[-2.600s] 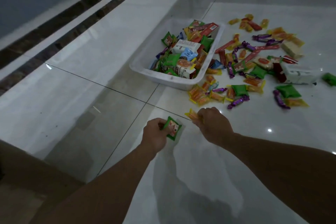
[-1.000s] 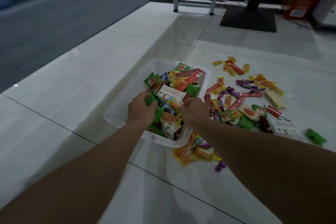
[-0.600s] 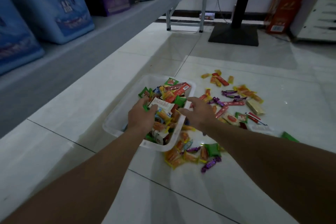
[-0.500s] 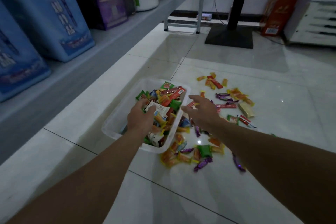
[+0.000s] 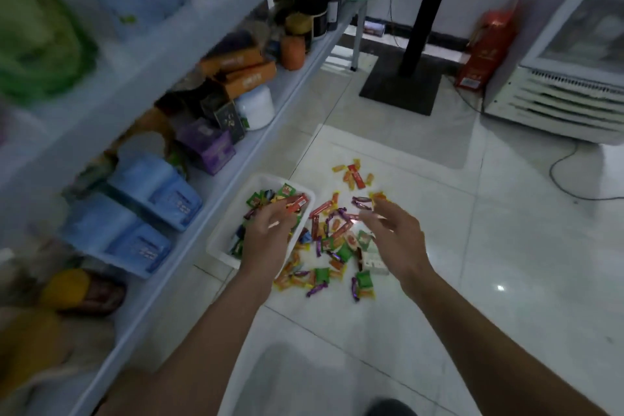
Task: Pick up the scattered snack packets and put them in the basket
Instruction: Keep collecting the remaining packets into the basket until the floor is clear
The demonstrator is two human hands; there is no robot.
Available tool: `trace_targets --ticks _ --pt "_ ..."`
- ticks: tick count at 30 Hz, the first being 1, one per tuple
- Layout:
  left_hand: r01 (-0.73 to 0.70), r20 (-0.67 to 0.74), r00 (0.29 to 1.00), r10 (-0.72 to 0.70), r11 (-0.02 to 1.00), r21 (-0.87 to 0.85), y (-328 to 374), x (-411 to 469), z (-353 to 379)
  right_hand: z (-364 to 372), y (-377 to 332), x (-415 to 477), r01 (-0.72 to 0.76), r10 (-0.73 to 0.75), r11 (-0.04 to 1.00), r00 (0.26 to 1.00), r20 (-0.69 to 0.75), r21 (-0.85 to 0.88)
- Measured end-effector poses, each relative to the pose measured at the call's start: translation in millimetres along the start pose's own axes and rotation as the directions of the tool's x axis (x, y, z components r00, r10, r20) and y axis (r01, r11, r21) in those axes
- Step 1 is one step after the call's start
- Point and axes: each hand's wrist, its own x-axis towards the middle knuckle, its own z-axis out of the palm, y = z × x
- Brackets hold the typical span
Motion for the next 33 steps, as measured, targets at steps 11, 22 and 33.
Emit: trace_targets --ticks 11,22,33 --pt "0.003 -0.055 0.998 -0.008 0.995 -0.097 187 -99 29 -139 -159 -28 -0.027 0.024 0.999 0.994 0.109 0.027" --pt "-0.014 -0.08 0.997 0.005 0.993 -0.117 237 -59 56 -155 -221 43 0.023 -0.017 0.999 0.993 0.116 -0.048" --pt "0.0 -0.27 0.962 -0.034 0.992 -0.127 262 8 145 -192 -234 192 0.097 -0.065 0.992 0.946 0.317 -0.086"
